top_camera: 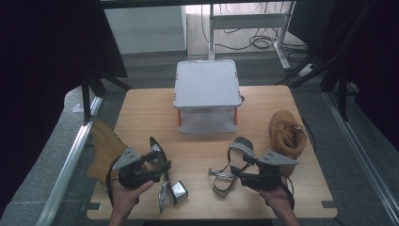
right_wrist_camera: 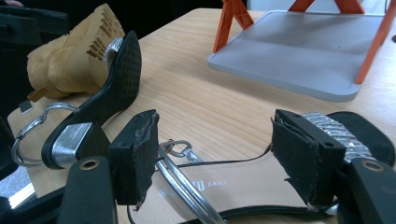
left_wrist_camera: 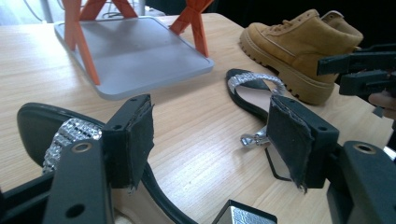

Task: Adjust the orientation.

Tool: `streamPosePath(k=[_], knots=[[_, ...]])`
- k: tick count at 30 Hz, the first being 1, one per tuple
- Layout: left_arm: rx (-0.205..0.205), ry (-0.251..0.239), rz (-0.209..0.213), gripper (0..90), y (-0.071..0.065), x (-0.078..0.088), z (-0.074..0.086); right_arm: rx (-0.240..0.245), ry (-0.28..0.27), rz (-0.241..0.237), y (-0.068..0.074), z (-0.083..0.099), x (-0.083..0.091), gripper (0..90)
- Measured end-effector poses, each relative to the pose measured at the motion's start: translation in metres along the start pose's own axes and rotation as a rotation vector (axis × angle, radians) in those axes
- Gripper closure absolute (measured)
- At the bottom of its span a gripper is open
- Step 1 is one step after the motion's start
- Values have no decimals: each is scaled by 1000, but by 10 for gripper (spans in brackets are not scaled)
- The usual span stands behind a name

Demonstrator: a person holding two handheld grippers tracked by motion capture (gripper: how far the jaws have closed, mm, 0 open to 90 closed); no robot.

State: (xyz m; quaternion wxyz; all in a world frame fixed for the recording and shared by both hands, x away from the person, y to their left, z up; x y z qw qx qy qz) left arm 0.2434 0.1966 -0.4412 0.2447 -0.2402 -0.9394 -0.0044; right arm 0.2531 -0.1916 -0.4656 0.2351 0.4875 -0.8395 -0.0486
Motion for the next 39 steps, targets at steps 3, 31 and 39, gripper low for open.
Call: streamPosePath(k=[3, 31, 39], knots=[[7, 14, 27, 325, 2, 0, -1, 0, -10, 15, 0, 0, 4, 319], [30, 71, -141, 894, 18, 27, 22, -67, -7, 49, -9, 17, 28, 340], [14, 141, -150, 895, 22, 16, 34, -66, 22, 78, -9, 20, 25, 345]])
Point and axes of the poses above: each handheld gripper's, and its own axes: x roughly backward along the jaws, z roughly out of its underside, y roughly to its left, the point moved 1 cm from there along -x, roughly forward along the jaws, and after that the axes turned 15 degrees about -z, right-handed, at the moved point
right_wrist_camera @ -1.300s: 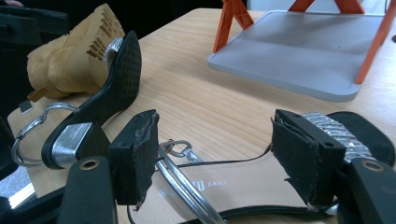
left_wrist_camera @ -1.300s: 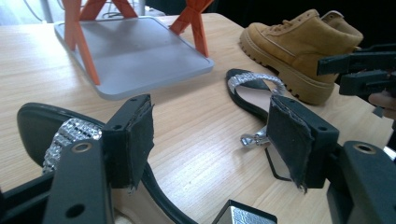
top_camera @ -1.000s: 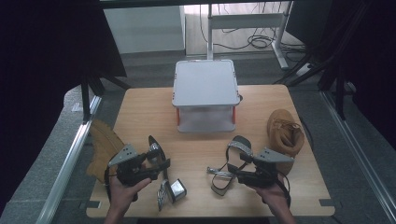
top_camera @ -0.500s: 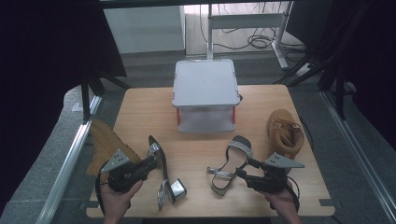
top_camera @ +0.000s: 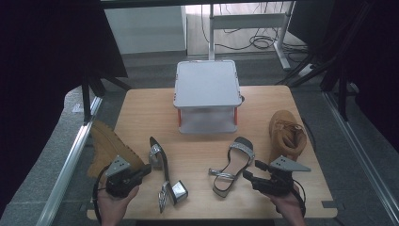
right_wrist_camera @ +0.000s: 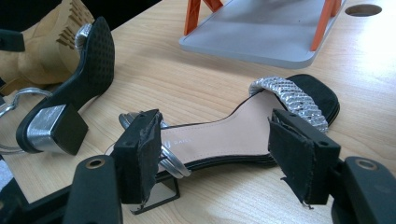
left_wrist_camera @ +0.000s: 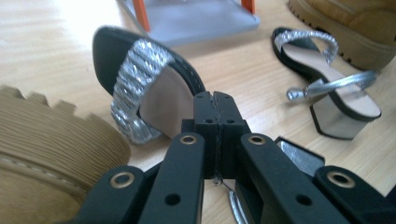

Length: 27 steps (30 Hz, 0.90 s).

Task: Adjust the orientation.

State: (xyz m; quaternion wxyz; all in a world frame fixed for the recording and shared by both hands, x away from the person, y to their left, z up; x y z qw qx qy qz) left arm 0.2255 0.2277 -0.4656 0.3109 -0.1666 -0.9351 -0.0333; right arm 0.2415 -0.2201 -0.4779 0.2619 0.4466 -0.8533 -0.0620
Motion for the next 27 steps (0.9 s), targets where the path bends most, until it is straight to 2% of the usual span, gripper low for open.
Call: streamPosePath(k=[7, 16, 27], knots=[[1, 38, -7, 895, 0, -9, 8, 18, 31, -17, 2, 0, -9, 346], [-23, 118, -13, 895, -13, -31, 19, 24, 54, -29, -2, 1, -18, 346], [-45, 155, -4, 895, -22, -47, 24, 27, 69, -11, -1, 3, -18, 346]])
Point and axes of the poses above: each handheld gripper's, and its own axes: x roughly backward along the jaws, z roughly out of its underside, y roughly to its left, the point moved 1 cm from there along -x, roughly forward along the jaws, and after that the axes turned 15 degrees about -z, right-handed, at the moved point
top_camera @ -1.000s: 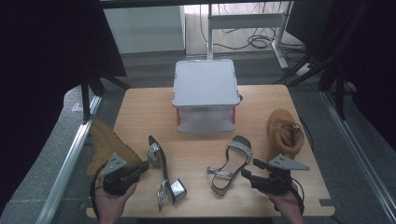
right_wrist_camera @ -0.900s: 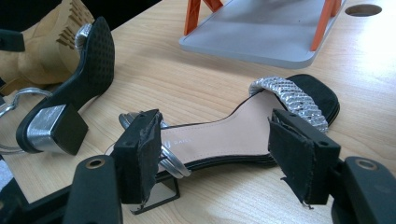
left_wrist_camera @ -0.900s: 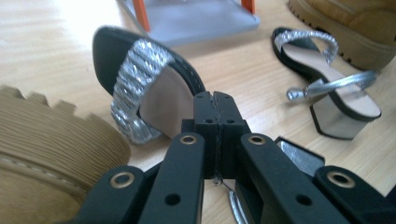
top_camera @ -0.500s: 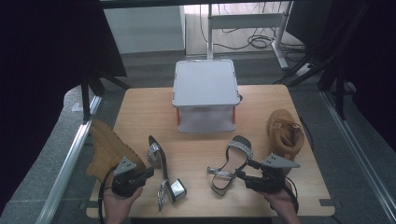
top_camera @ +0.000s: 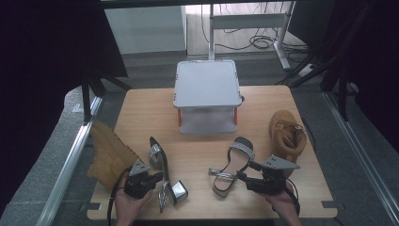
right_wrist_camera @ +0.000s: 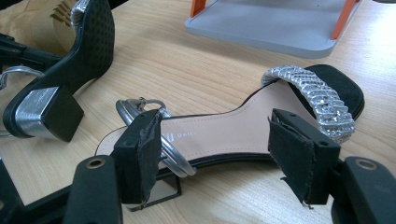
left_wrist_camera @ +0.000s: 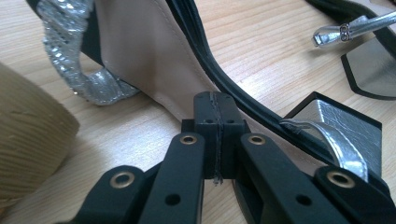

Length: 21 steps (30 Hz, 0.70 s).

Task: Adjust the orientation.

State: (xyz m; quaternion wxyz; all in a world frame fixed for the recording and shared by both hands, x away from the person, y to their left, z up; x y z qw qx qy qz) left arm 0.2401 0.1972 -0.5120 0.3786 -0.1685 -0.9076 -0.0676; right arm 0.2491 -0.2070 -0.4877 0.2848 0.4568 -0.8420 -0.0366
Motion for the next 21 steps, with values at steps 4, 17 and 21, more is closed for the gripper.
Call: streamPosePath(k=[4, 17, 21], knots=[[-3, 1, 1, 895, 0, 0, 0, 3, -5, 8, 0, -1, 2, 346], [-9, -8, 6, 896, -3, -6, -7, 16, 21, 13, 2, 1, 0, 347], [-16, -22, 13, 896, -7, -10, -13, 17, 24, 14, 1, 1, -1, 347]])
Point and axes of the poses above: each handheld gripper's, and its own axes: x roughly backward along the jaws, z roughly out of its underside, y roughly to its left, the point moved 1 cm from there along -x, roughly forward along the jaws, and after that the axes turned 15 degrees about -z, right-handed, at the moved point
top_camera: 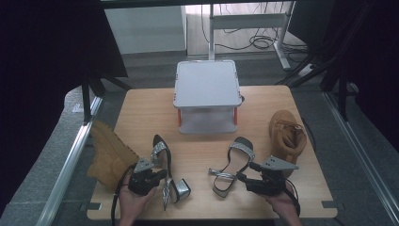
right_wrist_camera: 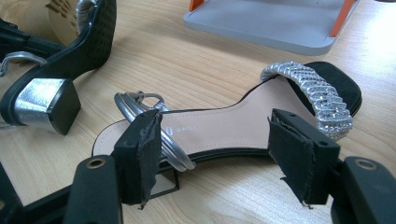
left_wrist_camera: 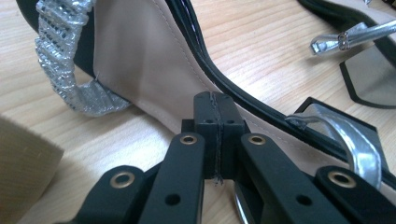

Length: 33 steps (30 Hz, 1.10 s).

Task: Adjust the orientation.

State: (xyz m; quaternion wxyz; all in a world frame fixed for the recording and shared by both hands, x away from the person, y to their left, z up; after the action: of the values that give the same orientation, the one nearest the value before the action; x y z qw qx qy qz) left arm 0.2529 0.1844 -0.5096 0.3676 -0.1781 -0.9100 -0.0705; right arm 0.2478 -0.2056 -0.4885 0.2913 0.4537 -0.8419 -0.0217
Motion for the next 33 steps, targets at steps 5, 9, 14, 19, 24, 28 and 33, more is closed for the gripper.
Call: streamPosePath(k=[5, 9, 14, 19, 24, 28, 33], knots=[[-31, 11, 55, 897, -17, -24, -19, -12, -7, 11, -4, 1, 3, 347], [-49, 14, 58, 897, -24, -27, -25, -12, -11, 18, -5, 1, 5, 347], [-26, -8, 55, 897, -20, -19, -26, -16, -17, 23, -5, 1, 7, 347], [-13, -53, 79, 897, -22, -3, -32, -11, -13, 23, -3, 1, 5, 347], [-24, -60, 94, 896, -29, -1, -34, -15, -12, 26, -3, 2, 5, 347], [-37, -78, 130, 896, -43, 6, -35, -24, -17, 36, -5, 5, 8, 347], [-43, -104, 214, 896, -66, 18, -34, -24, -27, 47, -3, 6, 12, 344]])
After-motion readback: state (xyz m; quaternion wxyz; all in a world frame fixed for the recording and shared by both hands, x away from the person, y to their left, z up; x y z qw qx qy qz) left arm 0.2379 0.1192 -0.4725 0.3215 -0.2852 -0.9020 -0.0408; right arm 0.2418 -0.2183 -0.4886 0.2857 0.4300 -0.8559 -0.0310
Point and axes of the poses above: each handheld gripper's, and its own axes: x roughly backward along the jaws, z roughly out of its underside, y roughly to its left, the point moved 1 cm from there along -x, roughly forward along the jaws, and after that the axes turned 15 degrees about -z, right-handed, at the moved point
